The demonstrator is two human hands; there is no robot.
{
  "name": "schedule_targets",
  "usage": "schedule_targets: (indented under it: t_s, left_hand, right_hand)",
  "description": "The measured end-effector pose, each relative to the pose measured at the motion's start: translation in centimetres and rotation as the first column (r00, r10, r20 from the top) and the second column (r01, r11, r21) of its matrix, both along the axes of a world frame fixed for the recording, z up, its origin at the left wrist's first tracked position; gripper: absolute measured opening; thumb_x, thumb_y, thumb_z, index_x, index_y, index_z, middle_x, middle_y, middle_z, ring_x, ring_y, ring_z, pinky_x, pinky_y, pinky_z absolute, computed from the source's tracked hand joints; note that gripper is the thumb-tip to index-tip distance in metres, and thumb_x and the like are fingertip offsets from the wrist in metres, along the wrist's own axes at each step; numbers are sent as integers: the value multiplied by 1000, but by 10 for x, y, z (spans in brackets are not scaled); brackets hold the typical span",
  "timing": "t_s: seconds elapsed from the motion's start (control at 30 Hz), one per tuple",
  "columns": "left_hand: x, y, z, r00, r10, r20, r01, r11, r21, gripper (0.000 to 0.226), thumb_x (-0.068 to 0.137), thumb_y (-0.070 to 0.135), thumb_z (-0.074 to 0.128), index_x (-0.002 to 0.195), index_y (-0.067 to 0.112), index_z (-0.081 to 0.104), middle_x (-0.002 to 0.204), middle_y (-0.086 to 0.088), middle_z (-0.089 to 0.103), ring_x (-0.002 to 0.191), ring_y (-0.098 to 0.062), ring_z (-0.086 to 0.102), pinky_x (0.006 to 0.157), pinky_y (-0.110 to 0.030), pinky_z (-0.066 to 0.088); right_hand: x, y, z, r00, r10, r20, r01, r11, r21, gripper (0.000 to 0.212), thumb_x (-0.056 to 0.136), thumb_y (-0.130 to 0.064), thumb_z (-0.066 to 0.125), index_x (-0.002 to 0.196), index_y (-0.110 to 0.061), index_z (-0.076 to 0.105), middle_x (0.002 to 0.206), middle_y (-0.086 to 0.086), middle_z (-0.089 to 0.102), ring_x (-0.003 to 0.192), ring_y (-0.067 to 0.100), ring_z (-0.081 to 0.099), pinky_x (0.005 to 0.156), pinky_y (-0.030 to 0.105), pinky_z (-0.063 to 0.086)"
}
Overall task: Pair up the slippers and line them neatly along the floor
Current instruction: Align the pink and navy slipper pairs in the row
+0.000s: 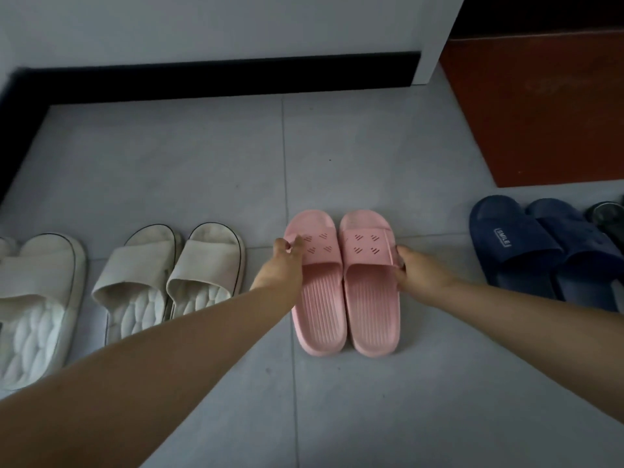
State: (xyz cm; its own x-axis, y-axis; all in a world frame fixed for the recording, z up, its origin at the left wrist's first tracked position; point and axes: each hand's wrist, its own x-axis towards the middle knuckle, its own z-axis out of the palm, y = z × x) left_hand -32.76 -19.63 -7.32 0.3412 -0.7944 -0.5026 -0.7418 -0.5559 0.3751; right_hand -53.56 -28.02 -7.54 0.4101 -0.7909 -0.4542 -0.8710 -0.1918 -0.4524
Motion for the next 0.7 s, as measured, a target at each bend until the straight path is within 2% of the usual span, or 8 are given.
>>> schedule_targets:
  t_s: [0.07, 0.13, 0.27, 0.33, 0.4, 0.57, 0.63, 0.7]
  left_hand:
    - [10, 8, -2, 999, -31, 10, 31, 999, -13, 43, 99, 31, 33, 139, 18, 28, 131, -12, 44, 108, -33, 56, 89, -37, 43]
    - [17, 13, -7, 987, -155, 53, 155, 988, -4, 43, 99, 34, 30, 139, 19, 28, 130, -10, 44, 113, -27, 52, 95, -33, 41]
    - [16, 15, -15, 971, -217, 103, 233, 955, -182, 49, 93, 52, 33, 128, 17, 38, 112, -11, 59, 107, -31, 59, 87, -32, 44]
    - [12, 14, -14, 963, -244, 112, 260, 952, -162, 45, 94, 50, 31, 126, 19, 37, 115, -14, 59, 102, -31, 60, 88, -37, 46]
    - [10, 16, -10, 972, -220, 81, 231, 958, -169, 47, 94, 49, 34, 131, 20, 36, 111, -8, 57, 93, -26, 59, 75, -32, 47]
    - [13, 15, 2, 978, -208, -9, 207, 976, -64, 51, 96, 15, 39, 144, 19, 24, 142, -13, 30, 108, -32, 57, 94, -35, 42]
    - [17, 14, 6, 977, -210, -19, 208, 974, -86, 54, 93, 11, 45, 144, 18, 26, 142, -12, 31, 110, -33, 56, 94, -36, 42]
    - [20, 11, 9, 977, -213, -2, 212, 972, -100, 56, 91, 15, 52, 142, 18, 29, 140, -12, 36, 117, -35, 50, 97, -38, 40]
  right_hand:
    - [9, 3, -3, 1000, 19, -23, -19, 1000, 9, 28, 93, -24, 47, 115, -6, 51, 108, 20, 68, 97, 36, 65, 87, 41, 51]
    - [13, 3, -6, 999, 8, -52, -7, 1000, 24, 29, 93, -24, 49, 116, -6, 51, 110, 20, 67, 99, 35, 64, 88, 39, 50]
    - [10, 1, -3, 997, -43, -62, 45, 998, 40, 29, 91, -25, 51, 116, -10, 51, 109, 18, 67, 98, 35, 64, 83, 35, 50]
    - [7, 0, 0, 997, -65, -50, 68, 996, 63, 27, 91, -26, 49, 114, -13, 52, 108, 17, 67, 95, 34, 65, 78, 33, 49]
    - [6, 2, 5, 997, -75, -37, 78, 993, 94, 27, 90, -25, 50, 115, -13, 51, 108, 17, 66, 93, 30, 64, 73, 28, 44]
    - [10, 12, 23, 998, -21, 56, 10, 981, 194, 54, 85, -12, 59, 133, -10, 36, 119, 5, 53, 99, 16, 49, 74, 18, 36]
    - [8, 18, 30, 1000, -6, 30, -1, 977, 213, 52, 87, -11, 55, 134, -10, 33, 115, 0, 51, 102, 15, 51, 79, 23, 42]
    - [0, 24, 38, 997, 10, -76, 5, 981, 196, 52, 89, -8, 47, 138, -9, 28, 110, 6, 58, 98, 21, 57, 81, 31, 49]
